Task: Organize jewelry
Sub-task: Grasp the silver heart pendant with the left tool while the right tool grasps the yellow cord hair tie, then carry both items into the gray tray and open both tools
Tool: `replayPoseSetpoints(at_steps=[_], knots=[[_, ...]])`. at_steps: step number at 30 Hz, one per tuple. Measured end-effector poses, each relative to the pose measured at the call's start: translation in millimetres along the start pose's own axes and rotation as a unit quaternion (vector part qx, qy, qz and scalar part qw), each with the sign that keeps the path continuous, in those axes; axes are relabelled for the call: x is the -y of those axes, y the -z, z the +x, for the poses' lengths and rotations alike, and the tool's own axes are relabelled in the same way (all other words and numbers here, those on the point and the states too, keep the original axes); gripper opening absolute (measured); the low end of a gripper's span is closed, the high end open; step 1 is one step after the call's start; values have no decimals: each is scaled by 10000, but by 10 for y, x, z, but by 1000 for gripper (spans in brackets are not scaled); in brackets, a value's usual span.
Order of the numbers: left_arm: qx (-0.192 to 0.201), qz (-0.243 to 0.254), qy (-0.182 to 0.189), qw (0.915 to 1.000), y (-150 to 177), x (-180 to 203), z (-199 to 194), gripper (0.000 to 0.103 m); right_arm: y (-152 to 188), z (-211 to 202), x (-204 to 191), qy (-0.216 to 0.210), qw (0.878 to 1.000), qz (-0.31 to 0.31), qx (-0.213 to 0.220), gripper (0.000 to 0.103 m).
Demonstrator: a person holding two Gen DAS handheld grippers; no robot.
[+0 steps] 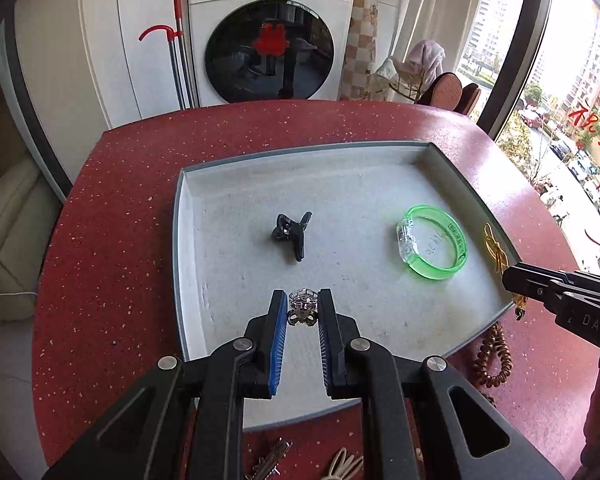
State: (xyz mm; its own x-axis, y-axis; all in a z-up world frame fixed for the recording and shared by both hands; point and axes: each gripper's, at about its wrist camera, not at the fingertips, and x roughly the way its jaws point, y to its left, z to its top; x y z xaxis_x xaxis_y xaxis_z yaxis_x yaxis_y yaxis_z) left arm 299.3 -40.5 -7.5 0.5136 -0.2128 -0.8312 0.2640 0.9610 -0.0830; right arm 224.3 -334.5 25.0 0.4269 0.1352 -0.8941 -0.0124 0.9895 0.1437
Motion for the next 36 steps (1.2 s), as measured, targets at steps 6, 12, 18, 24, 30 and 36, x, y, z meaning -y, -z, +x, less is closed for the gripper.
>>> replayPoseSetpoints(at_steps=[6,12,18,24,30,36], knots=[[-166,98,-219,9996,-19,56,292,33,-83,237,28,70,9999,15,-91,16],[-78,244,-500,9984,-71,115,425,33,-134,304,53,49,10000,79,-26,16],[-119,172,-538,9983,-109,93,471,34,-102,189,71,-187,9996,223,66,24],[50,-22,-466,9989,-76,36,344,34,-16,-63,28,-361,9983,285,348,47],[215,-78,-580,9981,-99,11,223,78,115,-256,-5,-406,9976,297,480,51],[628,-8,-666,9958,-111,59,-51,103,232,-452,-23,-395,9971,304,575,53]])
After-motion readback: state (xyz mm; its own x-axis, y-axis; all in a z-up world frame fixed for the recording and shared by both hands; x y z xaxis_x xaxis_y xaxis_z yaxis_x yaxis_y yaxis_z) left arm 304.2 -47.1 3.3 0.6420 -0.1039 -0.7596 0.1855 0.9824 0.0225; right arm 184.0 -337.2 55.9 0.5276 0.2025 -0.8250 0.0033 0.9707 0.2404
